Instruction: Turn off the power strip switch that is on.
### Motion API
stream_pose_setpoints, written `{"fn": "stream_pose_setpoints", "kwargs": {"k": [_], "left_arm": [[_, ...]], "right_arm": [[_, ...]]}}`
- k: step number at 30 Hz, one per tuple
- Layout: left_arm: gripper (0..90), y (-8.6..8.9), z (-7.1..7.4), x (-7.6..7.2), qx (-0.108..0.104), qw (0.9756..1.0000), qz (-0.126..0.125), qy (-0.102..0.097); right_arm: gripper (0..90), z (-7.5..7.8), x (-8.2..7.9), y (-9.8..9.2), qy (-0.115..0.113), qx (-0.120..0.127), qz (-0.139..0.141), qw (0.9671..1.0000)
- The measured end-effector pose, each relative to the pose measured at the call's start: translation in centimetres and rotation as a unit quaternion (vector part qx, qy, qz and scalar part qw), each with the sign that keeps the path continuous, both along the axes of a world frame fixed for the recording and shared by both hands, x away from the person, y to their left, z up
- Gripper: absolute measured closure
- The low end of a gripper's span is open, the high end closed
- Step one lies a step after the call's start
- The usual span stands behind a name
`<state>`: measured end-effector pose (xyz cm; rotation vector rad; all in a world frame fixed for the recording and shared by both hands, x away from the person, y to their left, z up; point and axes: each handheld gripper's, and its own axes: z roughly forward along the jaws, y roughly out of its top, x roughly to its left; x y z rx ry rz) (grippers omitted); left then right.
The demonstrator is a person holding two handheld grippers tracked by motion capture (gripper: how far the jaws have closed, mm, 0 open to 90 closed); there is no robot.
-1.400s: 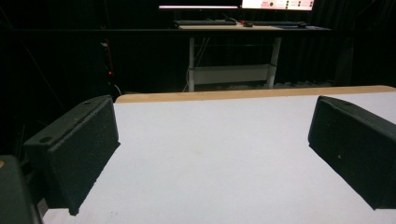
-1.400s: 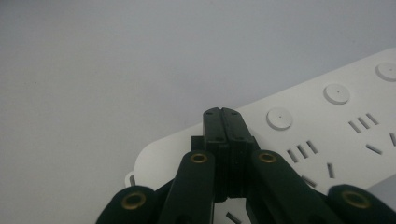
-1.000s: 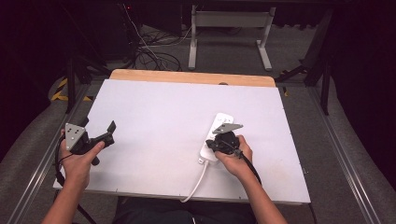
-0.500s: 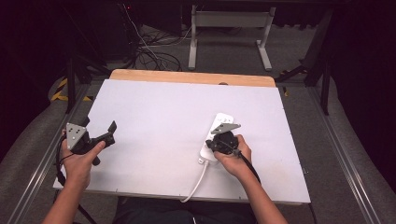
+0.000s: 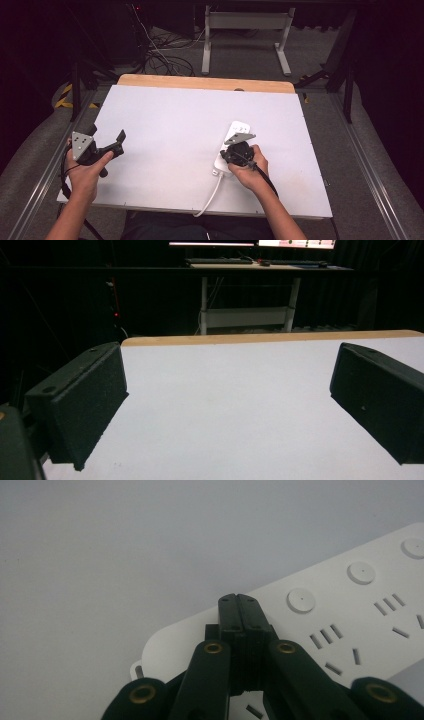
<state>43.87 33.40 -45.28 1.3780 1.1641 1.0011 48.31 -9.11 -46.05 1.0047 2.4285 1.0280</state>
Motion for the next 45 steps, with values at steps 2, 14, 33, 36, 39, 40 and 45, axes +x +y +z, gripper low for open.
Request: {"fn": "stream_pose_setpoints", "kwargs": {"k": [2, 14, 33, 36, 39, 40, 45], "left_arm": [[2.2, 0.01, 0.0, 0.02, -0.001, 1.0, 0.0, 0.0], [2.2, -0.36, 0.14, 0.04, -0.005, 1.0, -0.008, -0.003], [2.1, -0.39, 0.06, 0.1, -0.002, 1.0, -0.009, -0.002], [2.0, -0.4, 0.06, 0.12, -0.003, 1.0, -0.007, -0.001], [2.1, -0.34, 0.11, 0.1, -0.006, 1.0, -0.007, -0.004], [2.0, -0.32, 0.11, 0.11, -0.007, 0.9999, -0.006, -0.004], [2.0, -0.08, 0.17, 0.1, -0.011, 0.9999, -0.006, -0.003]], "right_arm": [[90.0, 0.0, 0.04, -0.06, 0.001, 0.001, 0.0, 1.0], [90.0, 0.03, 0.2, -0.19, 0.009, 0.008, 0.001, 0.9999], [90.0, -0.05, 0.17, -0.29, 0.006, 0.011, 0.006, 0.9999], [90.0, -0.03, 0.16, -0.26, 0.003, 0.01, 0.005, 0.9999], [90.0, 0.03, 0.16, -0.14, 0.001, 0.005, 0.004, 1.0], [90.0, 0.03, 0.18, -0.12, 0.001, 0.006, 0.003, 1.0], [90.0, 0.48, 0.27, -0.8, -0.022, 0.039, 0.008, 0.999]]}}
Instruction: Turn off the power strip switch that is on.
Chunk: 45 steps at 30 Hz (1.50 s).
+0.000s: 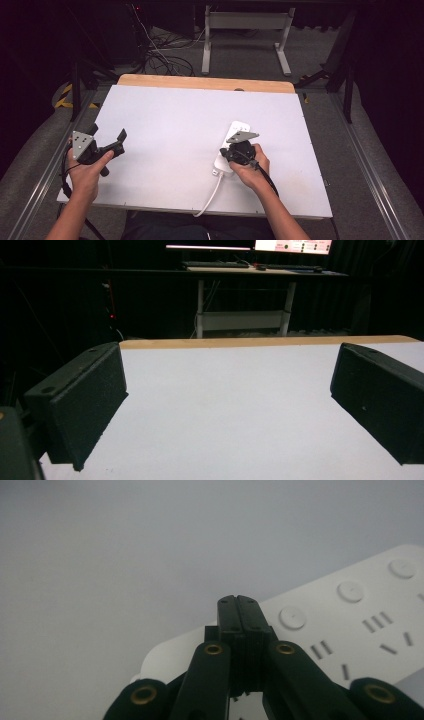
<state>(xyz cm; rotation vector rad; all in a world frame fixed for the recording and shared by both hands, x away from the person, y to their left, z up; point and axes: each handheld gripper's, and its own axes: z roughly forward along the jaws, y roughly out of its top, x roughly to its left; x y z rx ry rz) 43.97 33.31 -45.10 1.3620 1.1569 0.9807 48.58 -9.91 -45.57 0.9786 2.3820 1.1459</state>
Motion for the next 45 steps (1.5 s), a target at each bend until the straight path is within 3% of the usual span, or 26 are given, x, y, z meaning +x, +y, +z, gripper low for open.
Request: {"fn": "stream_pose_setpoints", "kwargs": {"k": [2, 4, 5, 6, 7, 8, 12, 16, 17, 19, 21, 22, 25, 38, 45], "left_arm": [[2.0, 0.2, 0.0, 0.0, -0.002, 1.0, 0.002, -0.002], [2.0, 0.3, 0.0, 0.0, -0.004, 1.0, 0.005, -0.001], [2.0, 0.4, 0.0, 0.0, -0.005, 1.0, 0.007, -0.001], [2.0, 0.4, 0.0, 0.0, -0.008, 0.9999, 0.007, -0.002], [2.0, 0.4, 0.0, 0.0, -0.009, 0.9999, 0.007, -0.003], [2.0, 0.4, 0.0, 0.0, -0.007, 0.9999, 0.006, -0.003], [2.0, 0.1, 0.1, 0.1, -0.003, 1.0, 0.003, -0.003], [2.0, 0.0, 0.1, 0.2, -0.004, 1.0, 0.001, -0.004], [2.0, 0.0, 0.1, 0.2, -0.004, 1.0, 0.001, -0.004], [2.0, 0.0, 0.2, 0.2, -0.005, 1.0, 0.002, -0.005], [2.0, 0.0, 0.2, 0.3, -0.004, 1.0, 0.002, -0.006], [2.0, 0.0, 0.2, 0.3, -0.005, 1.0, 0.002, -0.006], [2.0, 0.0, 0.1, 0.3, -0.005, 1.0, 0.002, -0.006], [1.9, 0.2, 0.2, 0.1, -0.004, 1.0, 0.005, -0.006], [2.0, 0.3, 0.1, 0.1, -0.005, 1.0, 0.006, -0.005]], "right_arm": [[90.0, 0.9, 0.0, -1.2, -0.016, 0.044, -0.002, 0.9989], [90.0, 1.9, -0.3, -2.9, -0.038, 0.095, 0.001, 0.9947], [90.0, 2.3, -0.6, -3.9, -0.05, 0.109, -0.003, 0.9927], [90.0, 2.6, -0.9, -4.8, -0.063, 0.125, -0.006, 0.9901], [90.0, 3.0, -1.8, -6.8, -0.087, 0.16, -0.01, 0.9832], [90.0, 3.0, -1.8, -6.8, -0.087, 0.16, -0.01, 0.9832], [90.0, 3.0, -4.1, -10.4, -0.149, 0.2, -0.022, 0.9681], [90.0, 2.6, -5.8, -13.1, -0.182, 0.234, -0.043, 0.9539], [90.0, 2.6, -6.0, -14.0, -0.198, 0.238, -0.057, 0.949], [90.0, 2.5, -6.0, -14.4, -0.205, 0.236, -0.065, 0.9477], [90.0, 2.3, -5.9, -14.8, -0.221, 0.234, -0.077, 0.9438], [90.0, 2.2, -5.8, -14.8, -0.224, 0.234, -0.08, 0.9427], [90.0, 2.0, -5.6, -14.9, -0.231, 0.224, -0.078, 0.9437], [88.5, 1.9, -5.2, -14.9, -0.231, 0.228, -0.068, 0.9435], [77.1, 1.8, -5.1, -14.8, -0.229, 0.225, -0.066, 0.9446]]}}
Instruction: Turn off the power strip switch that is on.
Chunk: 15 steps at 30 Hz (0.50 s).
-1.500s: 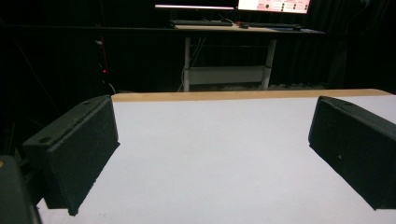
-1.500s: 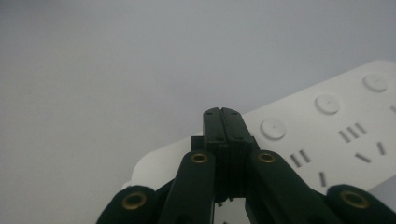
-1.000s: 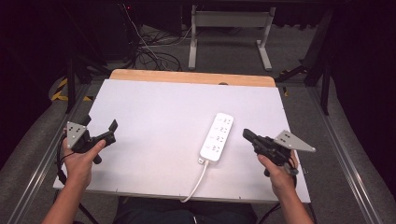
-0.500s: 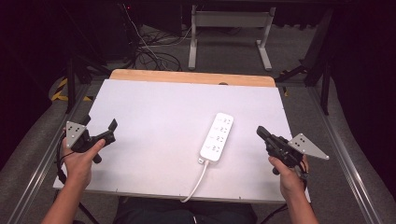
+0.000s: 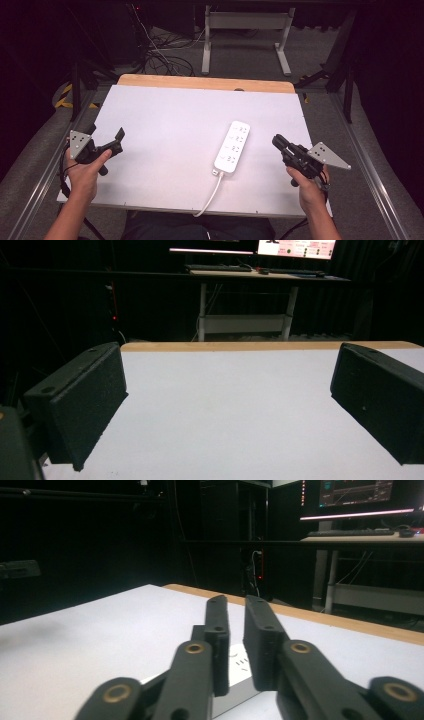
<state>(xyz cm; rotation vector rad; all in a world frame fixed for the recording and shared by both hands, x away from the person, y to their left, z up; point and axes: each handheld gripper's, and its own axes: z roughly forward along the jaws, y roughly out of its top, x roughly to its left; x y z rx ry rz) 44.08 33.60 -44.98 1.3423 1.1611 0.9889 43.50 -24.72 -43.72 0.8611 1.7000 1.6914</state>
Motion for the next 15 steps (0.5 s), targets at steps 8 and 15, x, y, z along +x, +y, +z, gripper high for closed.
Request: {"fn": "stream_pose_setpoints", "kwargs": {"k": [8, 15], "left_arm": [[1.8, -0.04, 0.03, -0.02, 0.002, 1.0, -0.001, -0.001], [1.8, -0.04, 0.02, -0.01, 0.003, 1.0, -0.001, -0.001]], "right_arm": [[3.7, 0.02, 0.55, 0.69, 0.018, 0.015, -0.037, 0.999], [1.6, 0.12, 0.51, 0.87, 0.01, 0.012, -0.029, 0.9994]]}}
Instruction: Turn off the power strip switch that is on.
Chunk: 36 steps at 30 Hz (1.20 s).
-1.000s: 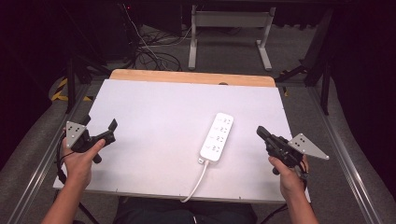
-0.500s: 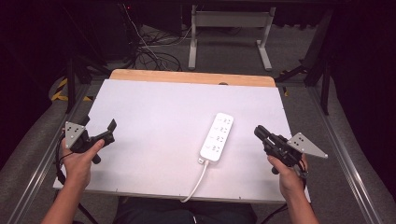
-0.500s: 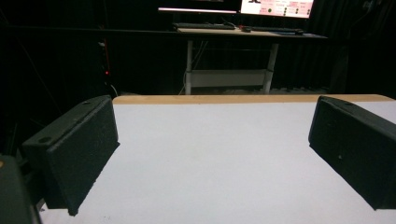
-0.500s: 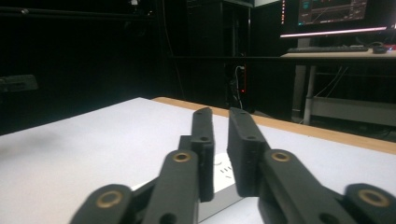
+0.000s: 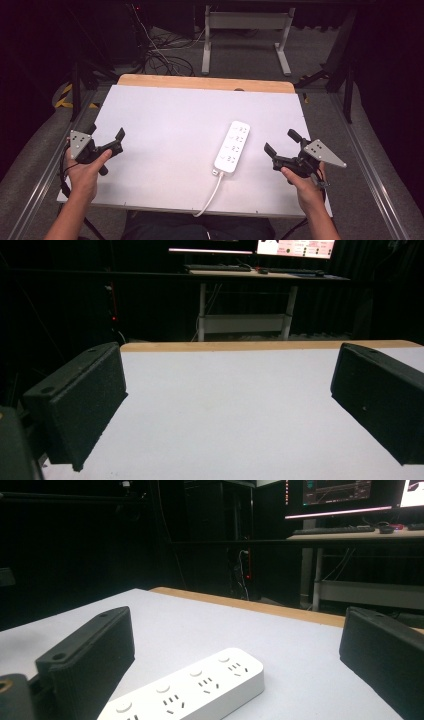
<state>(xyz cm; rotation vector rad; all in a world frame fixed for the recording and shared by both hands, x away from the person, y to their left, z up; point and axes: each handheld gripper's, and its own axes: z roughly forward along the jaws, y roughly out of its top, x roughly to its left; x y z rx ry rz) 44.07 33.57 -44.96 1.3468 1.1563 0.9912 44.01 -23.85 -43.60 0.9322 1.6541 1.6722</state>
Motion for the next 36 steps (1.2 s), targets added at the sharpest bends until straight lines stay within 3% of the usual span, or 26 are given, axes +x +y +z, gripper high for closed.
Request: {"fn": "stream_pose_setpoints", "kwargs": {"k": [13, 36], "left_arm": [[1.8, -0.08, -0.02, 0.02, 0.002, 1.0, -0.001, 0.0], [1.8, -0.14, 0.01, -0.01, 0.007, 1.0, -0.004, -0.001]], "right_arm": [[3.4, 0.0, -0.05, -0.34, -0.004, 0.007, -0.008, 0.9999], [4.3, -0.02, -0.09, -0.34, -0.006, -0.002, -0.01, 0.9999]]}}
